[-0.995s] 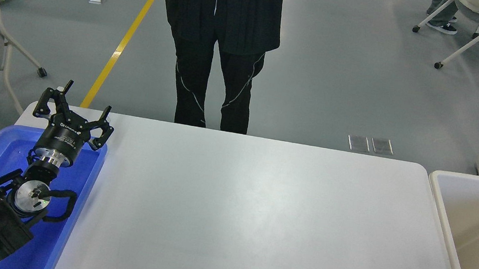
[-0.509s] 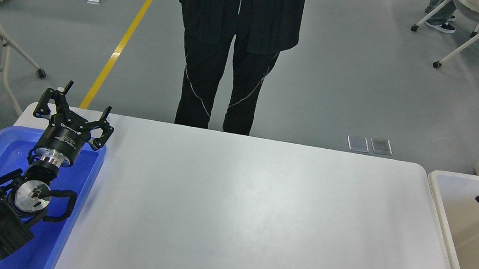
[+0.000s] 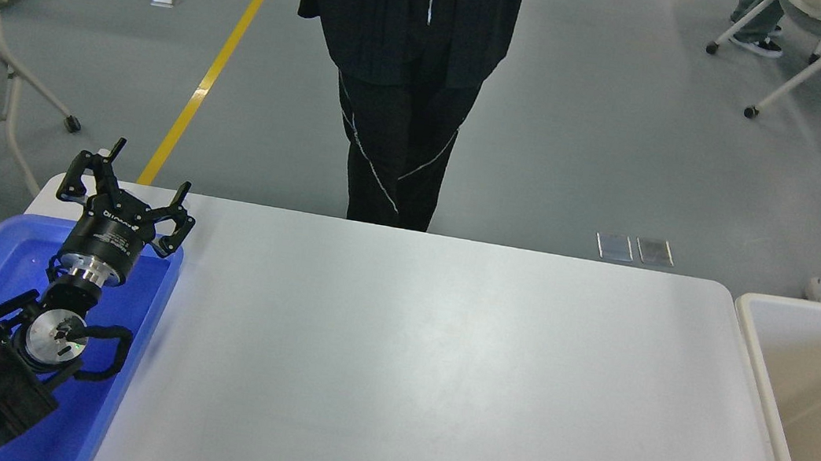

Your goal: Tidy desktop

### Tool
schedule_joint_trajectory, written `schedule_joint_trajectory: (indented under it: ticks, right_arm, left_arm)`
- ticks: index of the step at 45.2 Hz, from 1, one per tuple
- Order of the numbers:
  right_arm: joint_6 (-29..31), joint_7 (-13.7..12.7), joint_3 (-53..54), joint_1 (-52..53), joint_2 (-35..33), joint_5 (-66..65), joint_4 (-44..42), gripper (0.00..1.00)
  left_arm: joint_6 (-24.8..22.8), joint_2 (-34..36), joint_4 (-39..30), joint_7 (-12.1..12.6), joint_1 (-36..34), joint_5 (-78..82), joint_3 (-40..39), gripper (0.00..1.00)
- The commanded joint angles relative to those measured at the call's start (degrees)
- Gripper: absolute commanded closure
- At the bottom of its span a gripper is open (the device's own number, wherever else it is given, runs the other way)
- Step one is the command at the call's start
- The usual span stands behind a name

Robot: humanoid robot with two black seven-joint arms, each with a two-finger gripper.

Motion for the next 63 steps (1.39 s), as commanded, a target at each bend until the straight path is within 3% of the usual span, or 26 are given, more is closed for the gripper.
schedule_joint_trajectory:
  ticks: [1,11,20,31,37,49,63]
  right_arm:
    - [0.29,3.04,26.94,-8.06,-2.8,-2.3,13.72,0.0]
    - [4.23,3.92,40.05,-23.97,-0.79,-6.25,24.36,0.0]
    - [24.62,3.75,49.63,-37.07,1.94,-7.05,28.5,0.0]
    - [33.24,1.73,50.87,-43.14,5.54,-7.14,25.78,0.0]
    - [33.86,1.81,50.96,-43.5,9.41,-7.05,22.35,0.0]
    - [33.16,2.34,51.04,-42.36,10.82,-5.73,16.29,0.0]
    - [32.98,2.61,54.3,-30.76,17.76,-3.97,4.33,0.0]
  left_arm:
    - [0.07,0.0,0.06,0.0,0.0,-0.01,0.0,0.0]
    - [-0.01,0.0,0.06,0.0,0.0,-0.01,0.0,0.0]
    - [0.07,0.0,-0.02,0.0,0.0,-0.01,0.0,0.0]
    - [0.07,0.0,-0.02,0.0,0.0,-0.09,0.0,0.0]
    - [0.07,0.0,-0.02,0.0,0.0,-0.01,0.0,0.0]
    - [-0.01,0.0,-0.02,0.0,0.0,-0.09,0.0,0.0]
    - [-0.01,0.0,-0.02,0.0,0.0,-0.09,0.0,0.0]
